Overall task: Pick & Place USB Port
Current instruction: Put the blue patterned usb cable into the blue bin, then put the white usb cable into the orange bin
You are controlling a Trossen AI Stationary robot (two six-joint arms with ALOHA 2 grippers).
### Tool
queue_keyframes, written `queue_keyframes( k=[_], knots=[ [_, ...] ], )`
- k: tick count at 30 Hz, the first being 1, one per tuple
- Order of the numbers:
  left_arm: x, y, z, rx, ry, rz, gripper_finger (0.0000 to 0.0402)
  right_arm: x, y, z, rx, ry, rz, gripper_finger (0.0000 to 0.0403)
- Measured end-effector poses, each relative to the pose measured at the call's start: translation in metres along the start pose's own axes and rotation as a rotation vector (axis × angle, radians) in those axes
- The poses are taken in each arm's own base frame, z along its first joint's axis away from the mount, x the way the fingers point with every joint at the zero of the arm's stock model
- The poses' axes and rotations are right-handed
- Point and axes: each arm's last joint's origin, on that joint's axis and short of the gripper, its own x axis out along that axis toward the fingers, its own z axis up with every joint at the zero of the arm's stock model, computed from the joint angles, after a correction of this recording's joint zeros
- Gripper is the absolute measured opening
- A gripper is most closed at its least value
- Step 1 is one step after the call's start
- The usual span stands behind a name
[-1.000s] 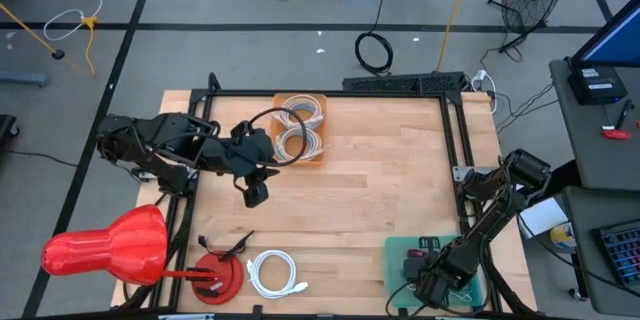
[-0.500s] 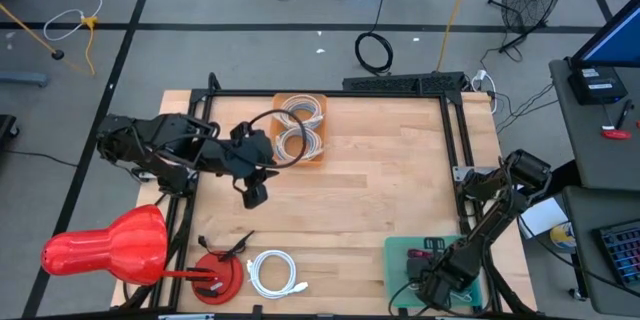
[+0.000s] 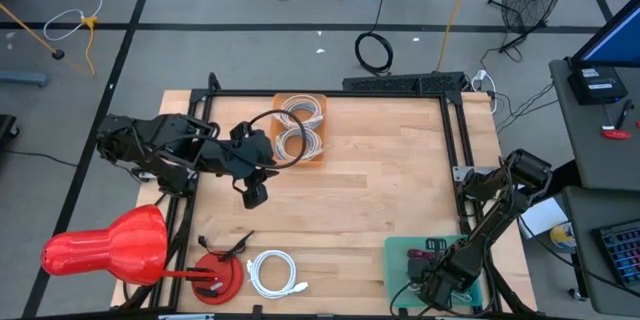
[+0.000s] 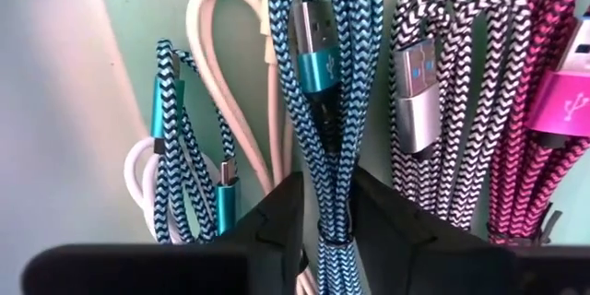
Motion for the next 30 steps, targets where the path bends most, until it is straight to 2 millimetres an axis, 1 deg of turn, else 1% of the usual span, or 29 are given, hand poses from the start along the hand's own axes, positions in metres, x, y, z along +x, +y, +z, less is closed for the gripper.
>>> queue_keyframes(
  k=[3, 10, 18, 22, 25, 27, 30],
  knots=[
    [0.0, -0.001, 0.0, 0.002, 0.0, -0.001, 0.0111, -0.001, 0.0, 0.0, 0.008, -0.002, 0.0, 0.0095],
    [0.001, -0.002, 0.0, 0.005, 0.004, -0.001, 0.0111, -0.007, -0.006, -0.004, 0.085, 0.016, -0.025, 0.0118],
    [0.006, -0.004, 0.0, 0.013, 0.015, 0.004, 0.0111, -0.028, -0.016, -0.011, 0.109, 0.021, -0.044, 0.0125],
    [0.008, -0.005, 0.0, 0.016, 0.022, 0.008, 0.0111, -0.044, -0.019, -0.016, 0.111, 0.014, 0.014, 0.0125],
    [0.009, -0.005, 0.0, 0.015, 0.026, 0.009, 0.0111, -0.062, -0.026, -0.015, 0.129, -0.012, 0.073, 0.0125],
    [0.008, -0.005, 0.0, 0.014, 0.024, 0.009, 0.0111, -0.075, -0.033, -0.012, 0.15, -0.052, 0.118, 0.0125],
    [0.008, -0.005, 0.0, 0.014, 0.024, 0.01, 0.0111, -0.098, -0.045, -0.007, 0.188, -0.165, 0.186, 0.0125]
  ],
)
